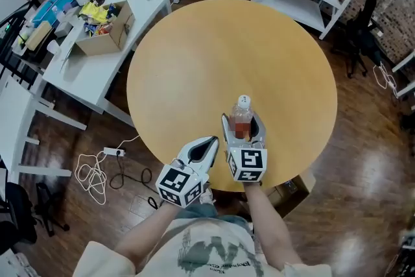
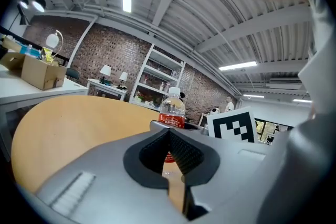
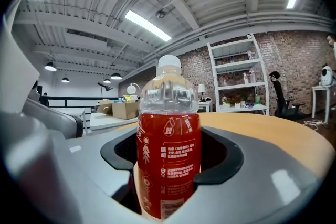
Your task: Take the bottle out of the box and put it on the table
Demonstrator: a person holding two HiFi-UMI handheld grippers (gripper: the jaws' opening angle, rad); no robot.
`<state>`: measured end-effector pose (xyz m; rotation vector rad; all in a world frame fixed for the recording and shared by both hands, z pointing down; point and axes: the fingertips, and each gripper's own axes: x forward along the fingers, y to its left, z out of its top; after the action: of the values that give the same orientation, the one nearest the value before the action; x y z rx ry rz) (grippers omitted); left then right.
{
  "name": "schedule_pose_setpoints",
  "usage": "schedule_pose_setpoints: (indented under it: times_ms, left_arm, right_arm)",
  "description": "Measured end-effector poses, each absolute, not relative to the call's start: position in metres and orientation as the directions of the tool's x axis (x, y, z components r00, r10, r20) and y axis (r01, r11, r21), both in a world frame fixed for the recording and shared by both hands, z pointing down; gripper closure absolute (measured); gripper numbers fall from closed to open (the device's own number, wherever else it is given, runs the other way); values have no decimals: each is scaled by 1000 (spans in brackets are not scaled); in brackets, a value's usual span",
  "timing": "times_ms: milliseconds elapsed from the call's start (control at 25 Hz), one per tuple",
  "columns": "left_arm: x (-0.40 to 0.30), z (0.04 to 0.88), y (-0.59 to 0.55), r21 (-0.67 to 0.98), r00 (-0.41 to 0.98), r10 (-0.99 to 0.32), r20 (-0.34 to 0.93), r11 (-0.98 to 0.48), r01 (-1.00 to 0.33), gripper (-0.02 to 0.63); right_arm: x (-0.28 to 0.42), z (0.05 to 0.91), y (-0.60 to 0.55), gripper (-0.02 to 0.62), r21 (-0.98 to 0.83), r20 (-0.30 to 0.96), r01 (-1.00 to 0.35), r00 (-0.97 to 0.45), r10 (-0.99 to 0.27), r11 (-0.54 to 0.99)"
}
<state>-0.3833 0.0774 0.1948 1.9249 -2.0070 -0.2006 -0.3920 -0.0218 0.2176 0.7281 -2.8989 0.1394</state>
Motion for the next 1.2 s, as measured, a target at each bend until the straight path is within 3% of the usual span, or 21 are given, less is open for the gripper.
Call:
schedule_pose_setpoints:
  times_ms: [1200]
  left_arm:
    - [-353, 207, 74, 367, 14, -988, 154, 44, -929, 606]
  right_arm:
    - [-350, 235, 4, 284, 6, 186, -430, -887, -423, 903]
